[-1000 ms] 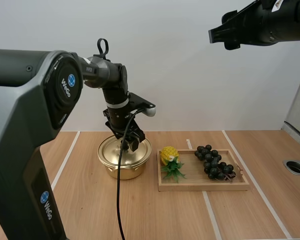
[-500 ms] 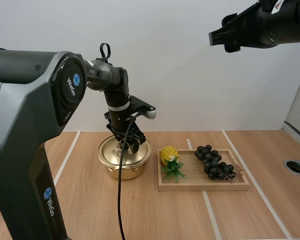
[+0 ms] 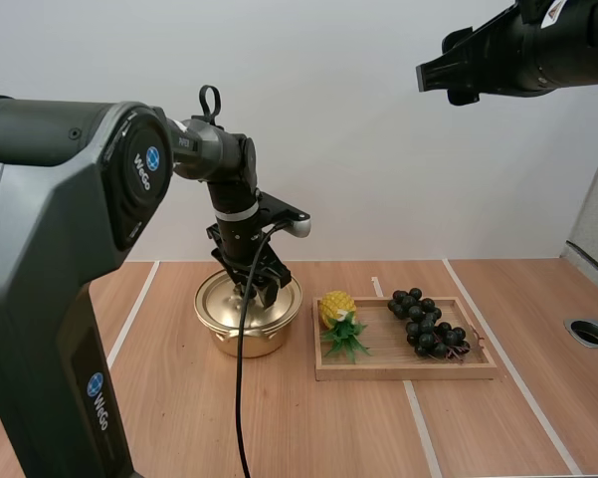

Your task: Open the pot, put the grape inside, and close it

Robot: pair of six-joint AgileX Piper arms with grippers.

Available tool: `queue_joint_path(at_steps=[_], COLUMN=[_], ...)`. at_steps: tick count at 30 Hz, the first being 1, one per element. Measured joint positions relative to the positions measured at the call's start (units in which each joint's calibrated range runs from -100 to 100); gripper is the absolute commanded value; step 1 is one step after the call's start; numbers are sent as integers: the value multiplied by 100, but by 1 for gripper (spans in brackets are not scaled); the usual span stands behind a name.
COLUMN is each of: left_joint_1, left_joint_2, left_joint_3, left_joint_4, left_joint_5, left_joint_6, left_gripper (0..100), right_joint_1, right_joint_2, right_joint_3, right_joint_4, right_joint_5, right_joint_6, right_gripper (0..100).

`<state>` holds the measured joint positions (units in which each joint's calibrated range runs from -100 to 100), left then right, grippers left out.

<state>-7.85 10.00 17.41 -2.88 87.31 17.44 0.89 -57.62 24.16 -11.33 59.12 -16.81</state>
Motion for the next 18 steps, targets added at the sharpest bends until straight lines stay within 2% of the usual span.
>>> queue_joint_path(at_steps=[4, 5, 6, 18], left_joint_1=[0, 0, 0, 0], left_joint_2=[0, 0, 0, -64], left_joint_3=[-42, -60, -90, -101], left_joint_4=[0, 24, 40, 126], left_joint_5=[86, 86, 86, 124], left_joint_6=[-45, -44, -44, -124], left_gripper=[24, 7, 0, 0], right_joint_1=[0, 0, 0, 0], right_joint_2=[0, 0, 0, 0], right_joint_3=[0, 0, 0, 0], right_joint_4=[0, 0, 0, 0], right_joint_5=[0, 0, 0, 0], right_joint_6=[0, 0, 0, 0], right_gripper=[100, 100, 100, 100])
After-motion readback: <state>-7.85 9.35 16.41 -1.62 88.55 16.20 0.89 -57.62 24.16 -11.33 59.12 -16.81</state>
